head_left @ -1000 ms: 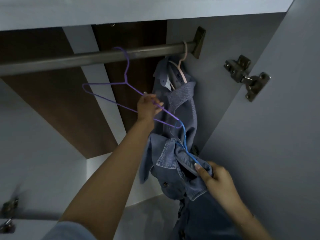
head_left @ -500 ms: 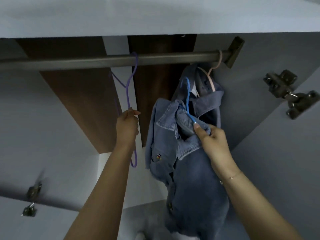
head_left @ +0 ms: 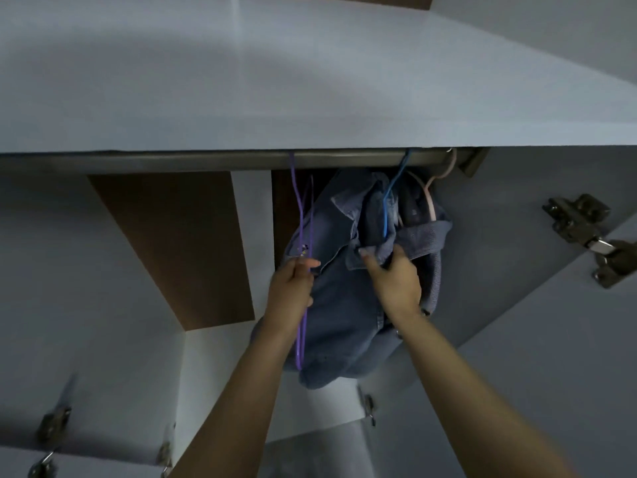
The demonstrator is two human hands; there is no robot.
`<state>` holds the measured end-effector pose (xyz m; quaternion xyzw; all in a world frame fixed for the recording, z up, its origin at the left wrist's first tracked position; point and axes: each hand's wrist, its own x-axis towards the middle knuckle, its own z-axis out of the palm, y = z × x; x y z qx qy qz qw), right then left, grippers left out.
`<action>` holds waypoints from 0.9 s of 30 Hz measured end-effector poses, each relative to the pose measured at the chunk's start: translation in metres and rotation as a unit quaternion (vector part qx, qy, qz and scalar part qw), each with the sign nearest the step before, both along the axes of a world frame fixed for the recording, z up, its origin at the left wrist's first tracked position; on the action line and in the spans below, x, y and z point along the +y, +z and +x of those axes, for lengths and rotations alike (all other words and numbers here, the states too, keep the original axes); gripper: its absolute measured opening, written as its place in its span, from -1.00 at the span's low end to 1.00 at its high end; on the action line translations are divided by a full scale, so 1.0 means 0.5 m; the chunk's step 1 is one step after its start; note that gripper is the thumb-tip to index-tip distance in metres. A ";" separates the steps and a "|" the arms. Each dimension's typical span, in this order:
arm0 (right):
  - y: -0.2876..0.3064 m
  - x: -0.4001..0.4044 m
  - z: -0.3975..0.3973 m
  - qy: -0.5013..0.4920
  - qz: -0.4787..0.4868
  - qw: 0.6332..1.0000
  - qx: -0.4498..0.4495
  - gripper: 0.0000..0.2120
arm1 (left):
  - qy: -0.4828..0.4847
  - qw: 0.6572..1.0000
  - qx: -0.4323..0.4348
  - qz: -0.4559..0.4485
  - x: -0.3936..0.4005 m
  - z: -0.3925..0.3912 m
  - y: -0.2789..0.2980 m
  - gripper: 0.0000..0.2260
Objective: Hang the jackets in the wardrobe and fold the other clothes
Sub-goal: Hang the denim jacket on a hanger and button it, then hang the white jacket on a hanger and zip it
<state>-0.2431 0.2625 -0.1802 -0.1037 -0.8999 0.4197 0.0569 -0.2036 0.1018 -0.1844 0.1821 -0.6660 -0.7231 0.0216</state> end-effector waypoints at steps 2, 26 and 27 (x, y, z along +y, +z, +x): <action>-0.014 0.009 0.022 0.030 0.051 0.998 0.025 -0.58 | -0.001 1.000 -0.006 -0.013 0.002 0.004 -0.008 -0.78; -0.100 -0.052 0.561 0.679 0.256 0.680 0.108 -0.27 | 0.317 0.735 -0.373 -0.469 0.166 0.913 -0.079 -0.47; -0.103 -0.055 0.602 0.701 0.261 0.654 0.117 -0.26 | 0.329 0.721 -0.392 -0.468 0.183 0.964 -0.083 -0.47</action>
